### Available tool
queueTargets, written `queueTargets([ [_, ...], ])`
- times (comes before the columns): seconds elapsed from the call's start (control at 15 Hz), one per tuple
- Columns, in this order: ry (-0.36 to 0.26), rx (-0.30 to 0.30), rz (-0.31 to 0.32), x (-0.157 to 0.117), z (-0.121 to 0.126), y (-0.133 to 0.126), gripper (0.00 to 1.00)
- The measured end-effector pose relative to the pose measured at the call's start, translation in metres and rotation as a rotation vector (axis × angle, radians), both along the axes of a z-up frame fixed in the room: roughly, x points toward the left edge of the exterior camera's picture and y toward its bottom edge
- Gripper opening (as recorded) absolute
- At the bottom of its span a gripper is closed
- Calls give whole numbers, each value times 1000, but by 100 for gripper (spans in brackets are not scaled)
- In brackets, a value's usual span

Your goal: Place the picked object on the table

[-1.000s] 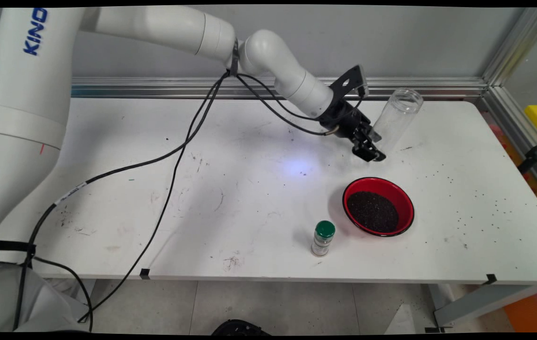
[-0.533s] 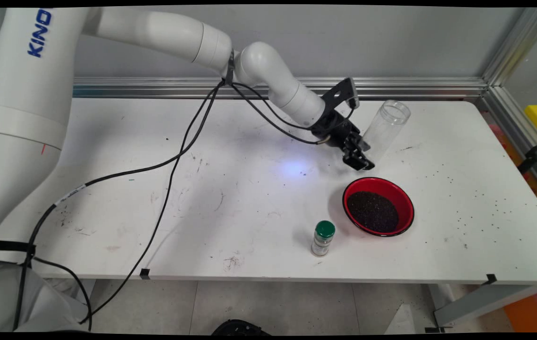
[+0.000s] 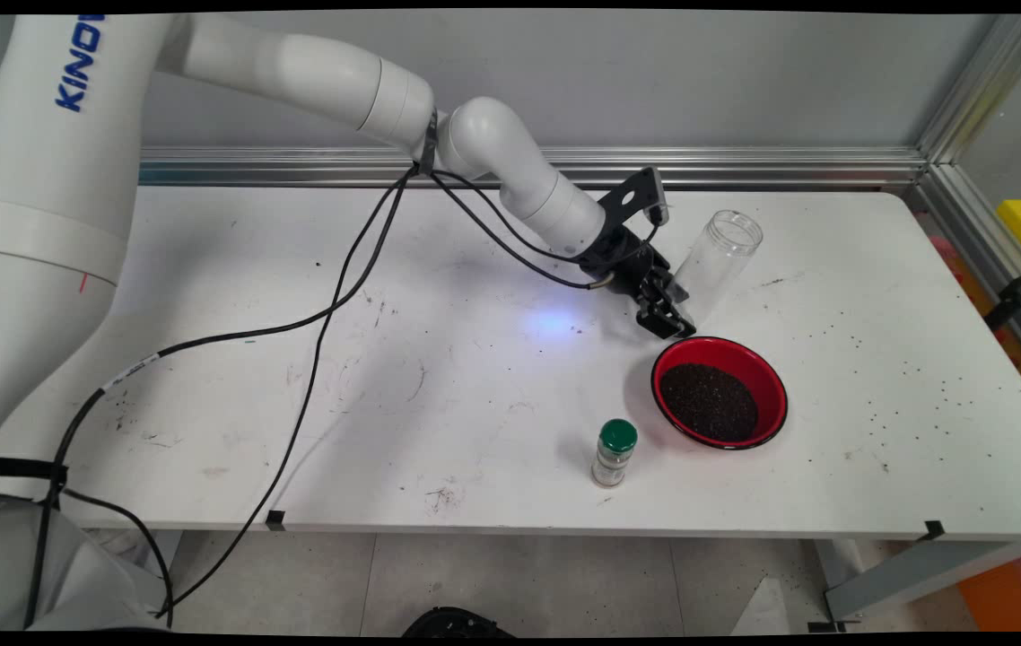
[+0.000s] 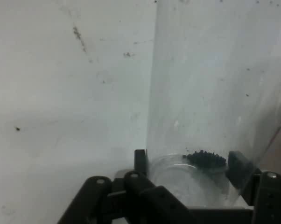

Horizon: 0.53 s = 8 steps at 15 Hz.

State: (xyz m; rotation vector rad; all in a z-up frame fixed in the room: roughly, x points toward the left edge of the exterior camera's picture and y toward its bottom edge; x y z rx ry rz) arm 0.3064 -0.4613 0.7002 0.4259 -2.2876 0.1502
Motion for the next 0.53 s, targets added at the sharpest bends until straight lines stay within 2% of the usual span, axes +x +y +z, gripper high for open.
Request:
queueTargets([
  [0.33, 9, 9, 3, 1, -5, 2, 0],
  [0.4, 11, 11, 4, 2, -5, 3, 100],
  [0.53, 12, 14, 4, 3, -6, 4, 100],
])
